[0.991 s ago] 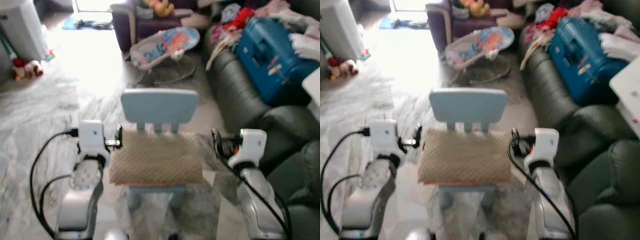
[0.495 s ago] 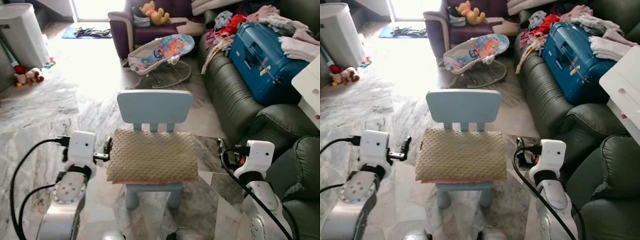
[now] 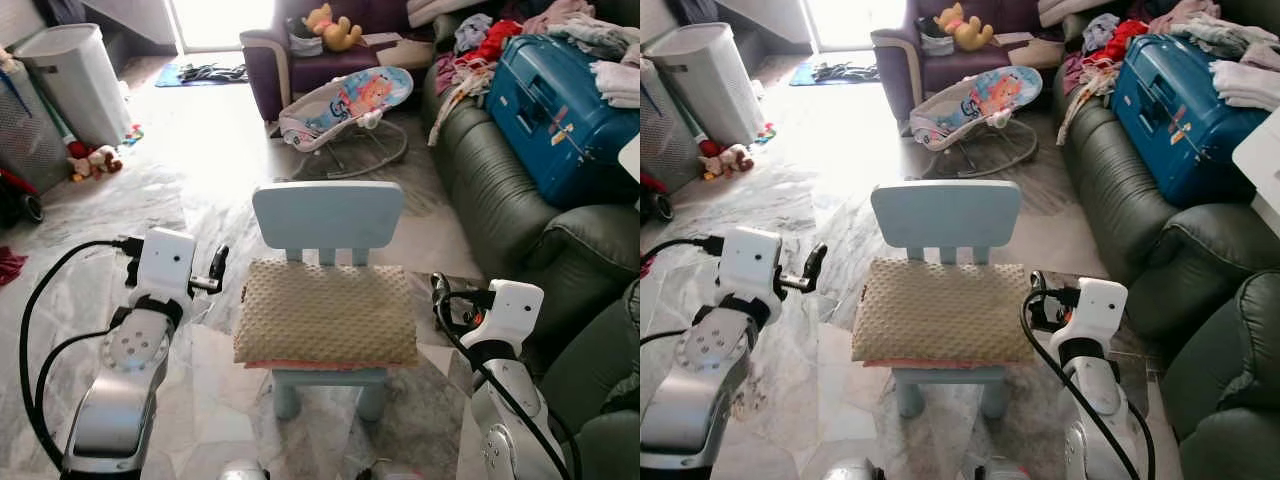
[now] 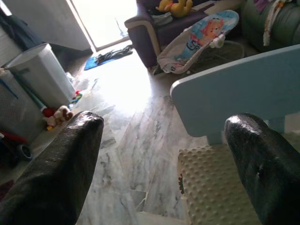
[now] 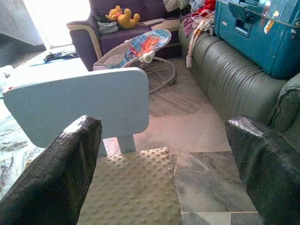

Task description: Move the pillow to the sofa

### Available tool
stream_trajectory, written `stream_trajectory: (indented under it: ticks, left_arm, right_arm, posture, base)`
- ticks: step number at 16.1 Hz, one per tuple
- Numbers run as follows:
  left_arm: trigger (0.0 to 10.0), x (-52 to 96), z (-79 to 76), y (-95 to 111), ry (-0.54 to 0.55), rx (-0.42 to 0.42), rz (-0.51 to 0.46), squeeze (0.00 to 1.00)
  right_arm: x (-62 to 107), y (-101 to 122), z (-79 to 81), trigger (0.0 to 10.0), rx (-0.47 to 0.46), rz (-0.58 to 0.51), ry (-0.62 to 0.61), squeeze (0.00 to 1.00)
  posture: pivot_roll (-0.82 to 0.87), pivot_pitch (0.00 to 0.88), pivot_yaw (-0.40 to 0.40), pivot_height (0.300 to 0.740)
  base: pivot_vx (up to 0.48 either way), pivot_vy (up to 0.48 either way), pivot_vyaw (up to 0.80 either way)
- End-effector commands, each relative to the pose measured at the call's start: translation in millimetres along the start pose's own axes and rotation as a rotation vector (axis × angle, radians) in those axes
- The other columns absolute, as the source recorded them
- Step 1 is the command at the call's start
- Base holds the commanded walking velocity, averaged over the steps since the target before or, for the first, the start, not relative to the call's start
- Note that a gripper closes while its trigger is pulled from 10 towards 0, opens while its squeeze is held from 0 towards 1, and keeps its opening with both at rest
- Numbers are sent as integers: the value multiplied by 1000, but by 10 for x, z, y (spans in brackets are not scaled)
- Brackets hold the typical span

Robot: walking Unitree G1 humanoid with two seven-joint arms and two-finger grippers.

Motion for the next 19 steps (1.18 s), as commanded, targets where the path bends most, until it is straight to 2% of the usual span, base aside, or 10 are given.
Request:
stream_trajectory:
  ticks: [1, 4, 13, 19]
  left_arm:
    - [10000, -9, 16, -35, 4, -14, 21, 0]
    - [10000, 27, -32, -92, 14, 23, 44, 0]
    - [10000, 82, -110, -132, 33, 73, 61, 0]
    - [10000, 106, -177, -163, 42, 93, 71, 0]
  right_arm:
    - [-2, 6, 5, 10000, -6, -5, -3, 0]
    - [4, -2, 17, 10000, 2, 1, 13, 0]
    - [-18, 45, 23, 10000, 22, 3, 54, 0]
    - [-8, 48, -4, 10000, 44, 16, 68, 0]
  posture:
    - [55, 1, 66, 740]
    - [49, 11, 55, 735]
    - [34, 43, 4, 640]
    - [18, 52, -15, 635]
  base:
    - [0, 0, 0]
    - [0, 0, 0]
    - [0, 0, 0]
    - [0, 0, 0]
Point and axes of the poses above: a point about 5 cm out from each wrist's last joint towards the gripper, its own x axis pointing back from the gripper into the wrist, its own y axis along the axis of the wrist's last joint, z = x × y, the point moved 2 cm from there along -x, pointing out of the wrist towards the gripper, and after that the axes turned 3 degrees about x, right-handed, at the moved point
